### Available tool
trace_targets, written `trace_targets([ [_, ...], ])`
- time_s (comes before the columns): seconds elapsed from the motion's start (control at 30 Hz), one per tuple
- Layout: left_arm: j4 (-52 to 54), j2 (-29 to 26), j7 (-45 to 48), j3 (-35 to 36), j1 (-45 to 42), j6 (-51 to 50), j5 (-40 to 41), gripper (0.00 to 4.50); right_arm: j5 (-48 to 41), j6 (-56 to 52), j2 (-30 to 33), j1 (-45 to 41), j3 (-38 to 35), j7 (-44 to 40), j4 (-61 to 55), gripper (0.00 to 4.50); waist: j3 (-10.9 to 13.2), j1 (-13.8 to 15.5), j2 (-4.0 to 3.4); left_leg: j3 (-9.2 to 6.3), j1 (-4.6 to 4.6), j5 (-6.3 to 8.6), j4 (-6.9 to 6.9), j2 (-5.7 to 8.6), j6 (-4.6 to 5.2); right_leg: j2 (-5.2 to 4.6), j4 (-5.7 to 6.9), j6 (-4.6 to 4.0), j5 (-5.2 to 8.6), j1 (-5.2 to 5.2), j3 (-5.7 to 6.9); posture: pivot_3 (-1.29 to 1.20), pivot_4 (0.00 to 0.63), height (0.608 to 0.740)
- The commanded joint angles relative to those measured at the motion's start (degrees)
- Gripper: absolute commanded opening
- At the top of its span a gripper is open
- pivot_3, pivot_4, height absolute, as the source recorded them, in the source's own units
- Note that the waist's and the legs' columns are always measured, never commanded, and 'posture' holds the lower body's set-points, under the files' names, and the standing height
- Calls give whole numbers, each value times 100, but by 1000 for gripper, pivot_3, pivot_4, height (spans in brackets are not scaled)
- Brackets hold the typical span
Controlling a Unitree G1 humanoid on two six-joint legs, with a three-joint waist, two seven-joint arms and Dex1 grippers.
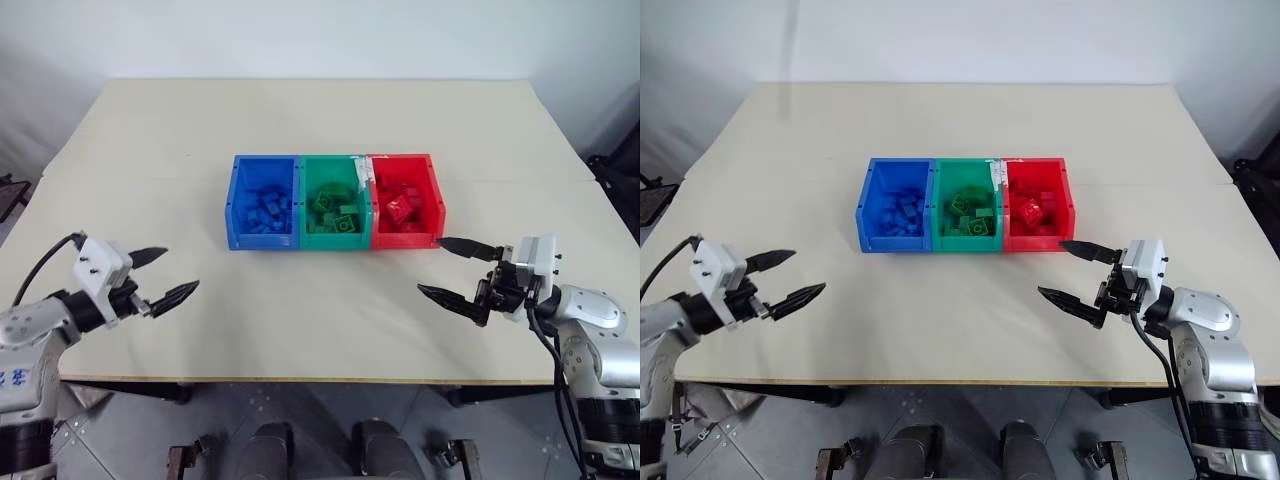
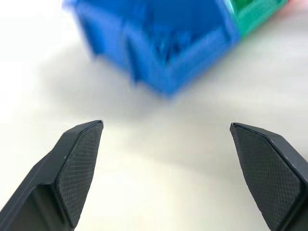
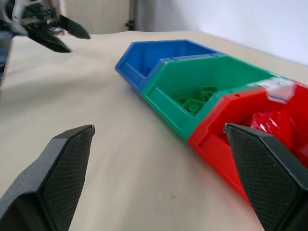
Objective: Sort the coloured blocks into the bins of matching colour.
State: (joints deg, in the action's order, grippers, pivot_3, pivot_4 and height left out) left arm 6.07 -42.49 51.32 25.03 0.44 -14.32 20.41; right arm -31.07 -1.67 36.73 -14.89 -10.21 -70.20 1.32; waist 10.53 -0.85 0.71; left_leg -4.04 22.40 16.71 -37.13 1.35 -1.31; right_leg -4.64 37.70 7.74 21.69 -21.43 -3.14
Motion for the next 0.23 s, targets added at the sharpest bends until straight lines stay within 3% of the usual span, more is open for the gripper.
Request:
trace_targets([
  [0.03, 571, 17, -224, 316, 253, -44, 170, 4492, 78, 202, 84, -248, -1, -200, 251, 4500, 0, 51, 0, 0, 0, 0, 0, 0, 0, 0, -1, -1, -1, 0, -4, 0, 150, 740],
  [0.23, 1054, 245, -414, 206, 619, -81, 275, 4492, 163, 321, 93, -435, 9, -319, 599, 4500, 0, 64, 0, 3, 0, 3, 3, -1, -4, 4, -3, -3, -2, -3, -6, 0, 150, 740],
])
